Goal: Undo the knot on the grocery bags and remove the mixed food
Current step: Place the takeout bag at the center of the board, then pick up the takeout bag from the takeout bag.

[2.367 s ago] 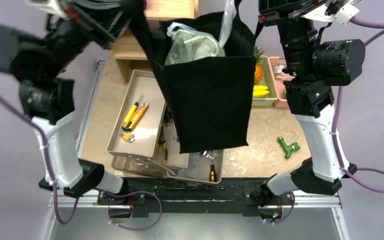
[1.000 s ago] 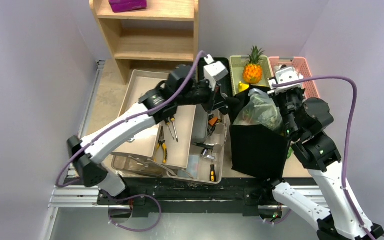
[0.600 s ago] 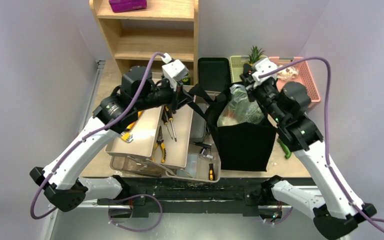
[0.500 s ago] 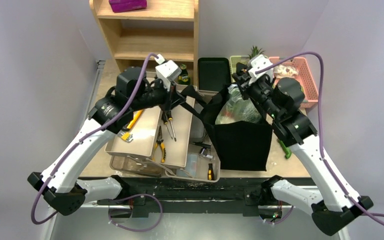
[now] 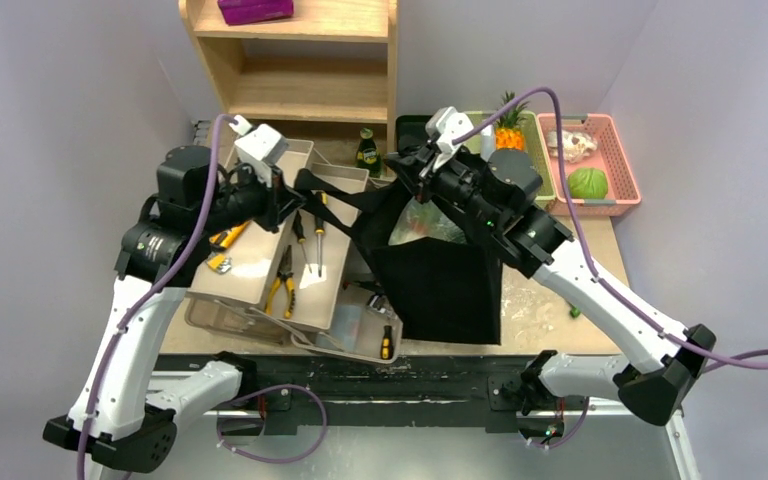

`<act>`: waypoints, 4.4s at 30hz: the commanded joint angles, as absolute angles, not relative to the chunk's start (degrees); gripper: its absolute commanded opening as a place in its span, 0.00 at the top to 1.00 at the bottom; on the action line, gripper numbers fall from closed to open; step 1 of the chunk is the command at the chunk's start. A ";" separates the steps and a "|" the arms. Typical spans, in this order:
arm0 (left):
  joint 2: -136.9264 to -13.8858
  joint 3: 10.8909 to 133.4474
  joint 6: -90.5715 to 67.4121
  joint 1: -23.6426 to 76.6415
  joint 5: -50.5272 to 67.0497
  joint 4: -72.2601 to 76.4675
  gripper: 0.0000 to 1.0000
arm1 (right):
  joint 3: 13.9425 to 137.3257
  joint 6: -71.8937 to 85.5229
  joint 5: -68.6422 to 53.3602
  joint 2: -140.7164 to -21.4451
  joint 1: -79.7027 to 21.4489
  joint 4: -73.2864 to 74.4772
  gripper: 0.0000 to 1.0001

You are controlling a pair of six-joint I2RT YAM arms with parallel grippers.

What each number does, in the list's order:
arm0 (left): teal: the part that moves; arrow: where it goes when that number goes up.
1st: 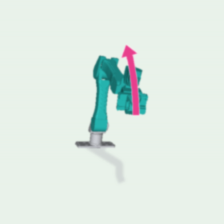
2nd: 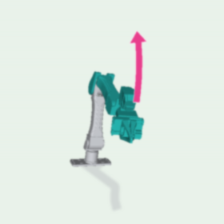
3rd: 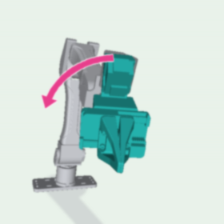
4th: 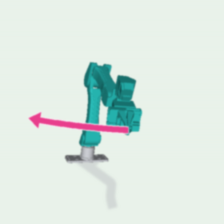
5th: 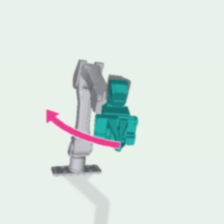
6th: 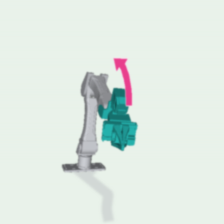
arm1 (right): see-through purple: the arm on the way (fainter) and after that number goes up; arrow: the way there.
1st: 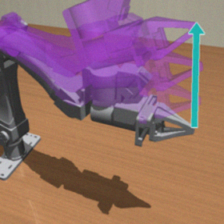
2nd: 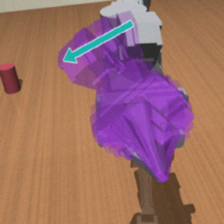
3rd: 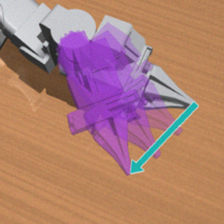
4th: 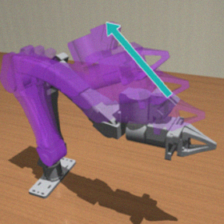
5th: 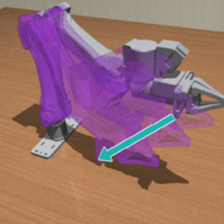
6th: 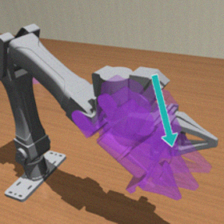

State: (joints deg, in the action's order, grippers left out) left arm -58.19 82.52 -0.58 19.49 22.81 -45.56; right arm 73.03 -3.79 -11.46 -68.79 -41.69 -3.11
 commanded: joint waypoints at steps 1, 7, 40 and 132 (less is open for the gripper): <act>-53.74 88.07 3.70 11.50 16.37 -39.15 1.00 | 78.44 -2.05 -9.28 -72.73 -45.11 -14.97 1.00; -52.91 86.73 3.54 8.17 7.64 -39.15 1.00 | 84.04 -2.19 -4.70 -81.84 -45.42 -22.59 1.00; -52.69 91.60 6.86 -9.87 -12.92 -39.87 1.00 | 135.65 -1.26 -0.10 -126.12 -57.28 -35.88 1.00; -99.23 99.50 32.18 38.68 6.74 -54.43 0.26 | 62.14 7.54 5.09 -44.56 -30.81 20.90 1.00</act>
